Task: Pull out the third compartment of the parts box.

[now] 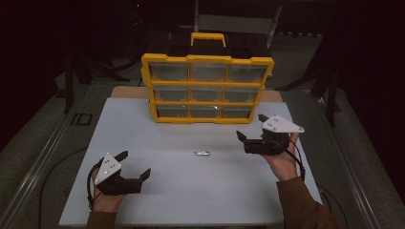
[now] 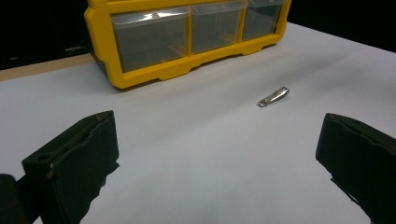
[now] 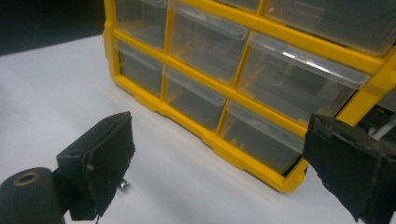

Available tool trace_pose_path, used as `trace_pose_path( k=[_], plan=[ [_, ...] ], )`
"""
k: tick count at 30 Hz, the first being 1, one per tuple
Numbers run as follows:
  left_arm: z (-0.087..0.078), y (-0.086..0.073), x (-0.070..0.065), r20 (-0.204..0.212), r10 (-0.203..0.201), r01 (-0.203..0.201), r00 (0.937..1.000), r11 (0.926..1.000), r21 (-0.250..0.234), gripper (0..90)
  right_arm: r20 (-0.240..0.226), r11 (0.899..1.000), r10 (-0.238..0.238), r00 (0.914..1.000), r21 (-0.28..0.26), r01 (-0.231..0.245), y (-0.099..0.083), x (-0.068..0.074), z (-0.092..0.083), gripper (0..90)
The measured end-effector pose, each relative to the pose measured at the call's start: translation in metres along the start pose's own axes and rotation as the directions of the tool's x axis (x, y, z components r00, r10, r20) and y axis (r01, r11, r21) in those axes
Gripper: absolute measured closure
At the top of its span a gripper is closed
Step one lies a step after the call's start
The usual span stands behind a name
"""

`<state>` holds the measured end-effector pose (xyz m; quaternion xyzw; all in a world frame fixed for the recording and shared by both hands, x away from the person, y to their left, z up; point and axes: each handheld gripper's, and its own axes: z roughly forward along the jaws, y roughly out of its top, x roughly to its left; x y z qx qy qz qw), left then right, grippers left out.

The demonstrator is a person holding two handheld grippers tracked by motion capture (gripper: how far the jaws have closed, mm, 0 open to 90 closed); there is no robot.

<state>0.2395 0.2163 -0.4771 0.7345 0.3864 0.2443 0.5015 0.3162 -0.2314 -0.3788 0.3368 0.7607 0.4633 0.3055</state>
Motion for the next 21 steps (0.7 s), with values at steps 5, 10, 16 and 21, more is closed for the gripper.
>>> trace_pose_path(
  k=[5, 10, 16, 21],
  plan=[
    [0.0, 0.0, 0.0, -0.001, 0.0, 0.0, 1.0, 1.0, -0.001, 0.1, 0.017, 1.0, 0.005, 0.9998, -0.005, -0.005, 0.006, -0.007, 0.005, 8.6],
    [0.0, 0.0, 0.0, -0.001, -0.004, 0.004, 1.0, 1.0, -0.002, 0.1, 0.032, 1.0, -0.009, 0.9995, -0.01, 0.009, 0.015, -0.011, 0.011, 8.6],
    [0.001, -0.001, 0.0, 0.001, 0.0, 0.0, 1.0, 1.0, 0.001, 0.1, 0.063, 0.999, -0.041, 0.9972, -0.011, 0.042, 0.028, -0.015, 0.022, 8.7],
    [0.0, -0.001, 0.0, 0.001, -0.003, 0.003, 1.0, 1.0, -0.002, 0.1, 0.084, 0.999, -0.051, 0.9952, -0.002, 0.051, 0.034, -0.019, 0.031, 8.7]
  ],
)
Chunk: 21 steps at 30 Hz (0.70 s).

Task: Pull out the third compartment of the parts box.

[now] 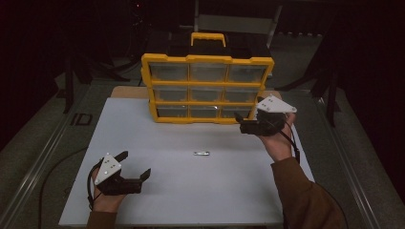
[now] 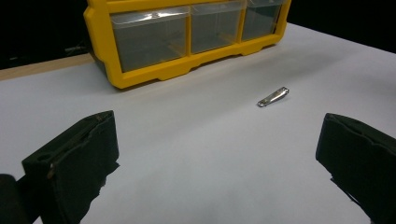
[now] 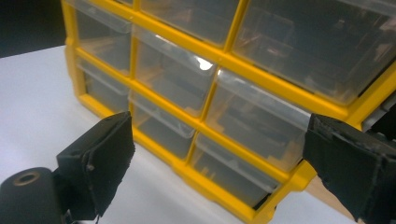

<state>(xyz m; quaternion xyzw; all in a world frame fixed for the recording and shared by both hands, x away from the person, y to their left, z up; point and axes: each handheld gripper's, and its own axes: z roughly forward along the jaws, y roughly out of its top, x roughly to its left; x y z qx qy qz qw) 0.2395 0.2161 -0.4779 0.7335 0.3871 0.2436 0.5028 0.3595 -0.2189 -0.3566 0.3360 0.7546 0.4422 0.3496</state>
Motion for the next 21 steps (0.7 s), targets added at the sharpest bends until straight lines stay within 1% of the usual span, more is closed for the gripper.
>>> trace_pose_path(
  k=[1, 2, 5, 8, 18, 21],
  plan=[
    [0.0, 0.0, 0.0, 0.0, 0.0, 0.0, 1.0, 1.0, 0.0, 0.1, 0.0, 1.0, 0.0, 1.0, 0.0, 0.0, 0.0, 0.0, 0.0, 8.7],
    [0.0, 0.0, 0.0, 0.0, -0.002, 0.002, 1.0, 1.0, -0.001, 0.1, 0.014, 1.0, -0.006, 0.9999, -0.009, 0.006, 0.004, -0.003, 0.007, 8.7],
    [0.0, 0.0, 0.0, 0.002, -0.002, 0.002, 1.0, 1.0, -0.002, 0.1, 0.016, 0.999, -0.011, 0.9998, -0.033, 0.012, 0.007, -0.006, 0.011, 8.7],
    [0.0, 0.0, 0.0, 0.002, 0.001, -0.001, 1.0, 1.0, 0.001, 0.1, 0.018, 0.999, -0.015, 0.9997, -0.032, 0.015, 0.009, -0.007, 0.014, 8.7],
    [0.0, 0.0, 0.0, 0.002, 0.001, -0.001, 1.0, 1.0, 0.002, 0.1, 0.049, 1.0, -0.012, 0.9987, -0.024, 0.013, 0.016, -0.018, 0.026, 8.7],
    [0.001, 0.0, 0.0, 0.002, 0.0, 0.0, 1.0, 1.0, 0.003, 0.1, 0.056, 1.0, -0.018, 0.9983, -0.02, 0.019, 0.017, -0.022, 0.031, 8.7]
  ],
)
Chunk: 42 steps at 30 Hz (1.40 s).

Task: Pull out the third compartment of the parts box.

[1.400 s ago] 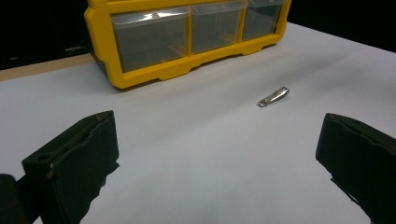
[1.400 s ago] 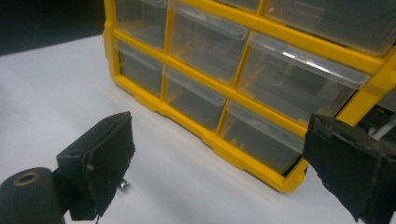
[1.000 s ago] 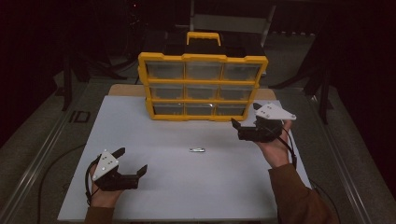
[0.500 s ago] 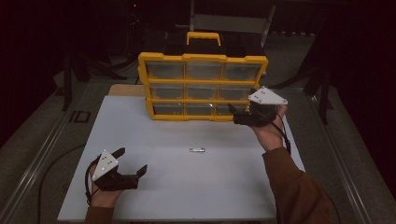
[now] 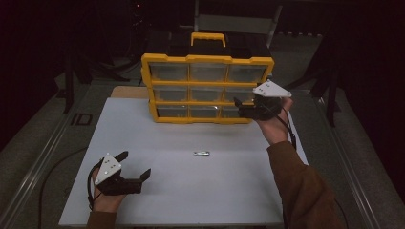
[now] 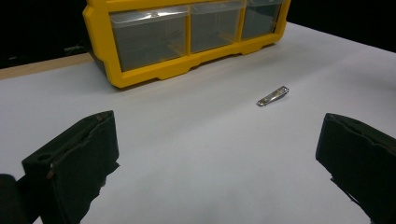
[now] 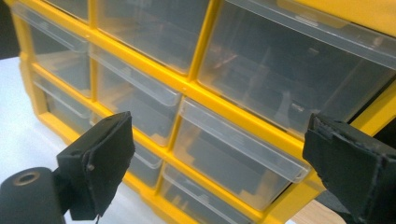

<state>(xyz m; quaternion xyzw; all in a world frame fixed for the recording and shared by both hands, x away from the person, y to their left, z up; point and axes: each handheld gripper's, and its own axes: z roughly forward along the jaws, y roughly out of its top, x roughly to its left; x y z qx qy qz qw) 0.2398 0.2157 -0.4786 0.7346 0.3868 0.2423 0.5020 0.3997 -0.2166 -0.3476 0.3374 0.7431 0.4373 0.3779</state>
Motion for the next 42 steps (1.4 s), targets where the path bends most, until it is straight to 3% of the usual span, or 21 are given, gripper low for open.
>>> trace_pose_path(
  k=[5, 14, 19, 27, 31, 32, 34, 36, 39, 40, 42],
  plan=[
    [0.0, 0.0, 0.0, 0.001, -0.001, 0.001, 1.0, 1.0, 0.001, 0.1, 0.004, 1.0, -0.01, 0.9999, 0.009, 0.01, 0.003, -0.003, 0.007, 8.7],
    [0.0, 0.0, 0.0, 0.002, 0.0, 0.0, 1.0, 1.0, 0.001, 0.1, 0.032, 0.996, -0.079, 0.9963, 0.044, 0.078, 0.009, -0.001, 0.015, 8.7],
    [0.001, 0.0, 0.0, 0.004, 0.005, -0.005, 1.0, 1.0, 0.007, 0.1, 0.063, 0.984, -0.165, 0.9843, 0.079, 0.16, 0.012, 0.002, 0.02, 8.7],
    [0.001, -0.001, 0.0, 0.007, 0.004, -0.004, 1.0, 1.0, 0.008, 0.1, 0.101, 0.968, -0.235, 0.9667, 0.118, 0.223, 0.016, 0.003, 0.024, 8.8],
    [0.001, -0.001, -0.001, 0.008, 0.005, -0.005, 1.0, 0.9999, 0.009, 0.1, 0.124, 0.951, -0.291, 0.9487, 0.145, 0.273, 0.017, 0.003, 0.025, 8.9],
    [0.001, 0.0, -0.001, 0.008, 0.005, -0.005, 1.0, 0.9999, 0.009, 0.1, 0.133, 0.943, -0.313, 0.9406, 0.159, 0.291, 0.017, 0.002, 0.026, 9.2],
    [0.001, -0.001, -0.001, 0.007, 0.005, -0.005, 1.0, 0.9999, 0.009, 0.1, 0.136, 0.941, -0.321, 0.9373, 0.161, 0.299, 0.017, 0.002, 0.027, 9.2],
    [0.001, -0.001, -0.001, 0.009, 0.003, -0.003, 1.0, 0.9999, 0.01, 0.1, 0.148, 0.927, -0.356, 0.9229, 0.178, 0.329, 0.017, 0.001, 0.028, 9.3],
    [0.002, -0.001, -0.001, 0.01, 0.003, -0.003, 0.9999, 0.9999, 0.01, 0.1, 0.155, 0.917, -0.381, 0.9116, 0.188, 0.351, 0.017, 0.002, 0.028, 9.8],
    [0.002, -0.001, -0.001, 0.01, 0.003, -0.003, 0.9999, 0.9999, 0.01, 0.1, 0.155, 0.917, -0.381, 0.9116, 0.188, 0.351, 0.017, 0.002, 0.028, 9.8],
    [0.002, -0.001, -0.001, 0.01, 0.003, -0.003, 0.9999, 0.9999, 0.01, 0.1, 0.164, 0.905, -0.411, 0.8969, 0.195, 0.379, 0.018, 0.004, 0.029, 10.0]
  ],
)
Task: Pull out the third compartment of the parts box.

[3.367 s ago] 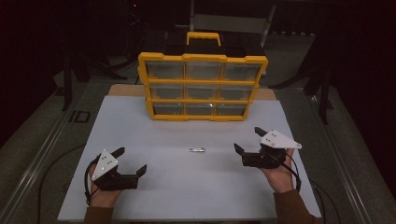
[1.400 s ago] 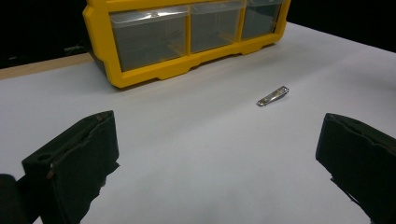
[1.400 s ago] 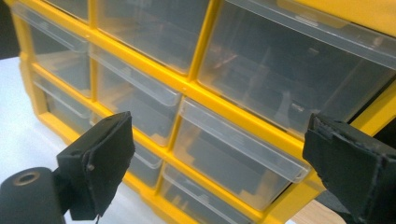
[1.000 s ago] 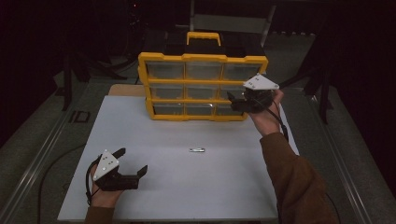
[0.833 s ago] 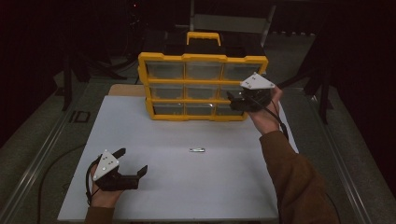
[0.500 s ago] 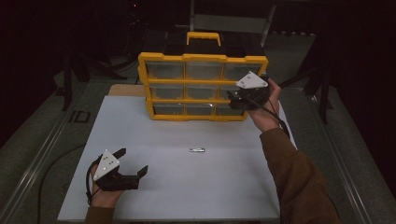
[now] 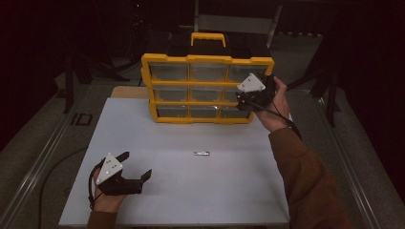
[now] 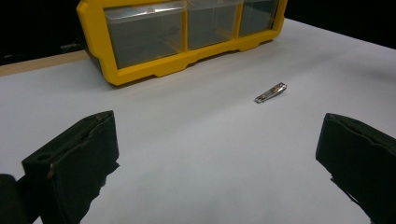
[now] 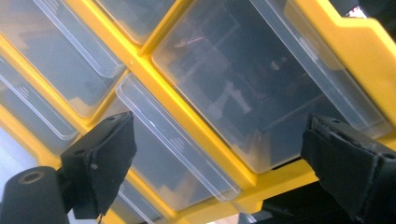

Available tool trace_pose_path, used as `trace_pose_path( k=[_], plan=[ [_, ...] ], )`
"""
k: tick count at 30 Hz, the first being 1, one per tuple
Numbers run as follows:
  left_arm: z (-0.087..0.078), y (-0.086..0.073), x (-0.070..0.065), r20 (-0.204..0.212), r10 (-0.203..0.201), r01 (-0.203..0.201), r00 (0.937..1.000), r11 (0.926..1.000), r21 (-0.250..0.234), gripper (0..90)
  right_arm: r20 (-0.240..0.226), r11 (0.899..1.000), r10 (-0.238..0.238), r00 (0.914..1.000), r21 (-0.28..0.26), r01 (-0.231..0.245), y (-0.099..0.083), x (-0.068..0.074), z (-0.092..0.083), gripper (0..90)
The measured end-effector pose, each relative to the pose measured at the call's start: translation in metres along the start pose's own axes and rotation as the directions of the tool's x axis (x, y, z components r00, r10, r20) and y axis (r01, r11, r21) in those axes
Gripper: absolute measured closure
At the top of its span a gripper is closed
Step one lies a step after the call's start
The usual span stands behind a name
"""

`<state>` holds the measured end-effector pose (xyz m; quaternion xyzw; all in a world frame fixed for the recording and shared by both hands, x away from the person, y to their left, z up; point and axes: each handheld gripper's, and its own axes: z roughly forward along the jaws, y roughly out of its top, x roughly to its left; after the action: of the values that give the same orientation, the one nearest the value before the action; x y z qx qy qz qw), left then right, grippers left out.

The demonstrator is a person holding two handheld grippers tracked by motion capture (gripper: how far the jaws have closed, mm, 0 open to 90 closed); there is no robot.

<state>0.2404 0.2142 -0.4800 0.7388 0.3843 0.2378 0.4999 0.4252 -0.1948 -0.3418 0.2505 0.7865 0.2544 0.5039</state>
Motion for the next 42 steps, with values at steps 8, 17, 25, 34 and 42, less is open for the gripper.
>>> trace_pose_path(
  k=[8, 17, 25, 34, 42],
  plan=[
    [0.0, 0.0, 0.0, 0.007, -0.001, 0.001, 1.0, 1.0, -0.001, 0.1, 0.045, 0.994, -0.113, 0.9926, 0.012, 0.113, 0.006, 0.006, -0.001, 11.9],
    [0.0, 0.0, 0.0, 0.009, -0.001, 0.001, 1.0, 1.0, 0.0, 0.1, 0.114, 0.98, -0.198, 0.9736, 0.014, 0.198, 0.009, 0.006, -0.001, 12.0],
    [0.0, 0.0, 0.0, 0.009, -0.001, 0.001, 1.0, 1.0, 0.004, 0.1, 0.184, 0.954, -0.3, 0.936, 0.03, 0.3, 0.011, 0.004, -0.001, 13.1],
    [0.0, -0.001, 0.0, 0.009, -0.002, 0.002, 1.0, 1.0, 0.005, 0.1, 0.256, 0.919, -0.391, 0.8841, 0.063, 0.388, 0.013, -0.003, 0.002, 14.5],
    [0.0, -0.001, 0.0, 0.009, -0.002, 0.002, 1.0, 1.0, 0.007, 0.1, 0.302, 0.875, -0.481, 0.8233, 0.102, 0.473, 0.017, -0.006, 0.008, 19.8]
  ],
)
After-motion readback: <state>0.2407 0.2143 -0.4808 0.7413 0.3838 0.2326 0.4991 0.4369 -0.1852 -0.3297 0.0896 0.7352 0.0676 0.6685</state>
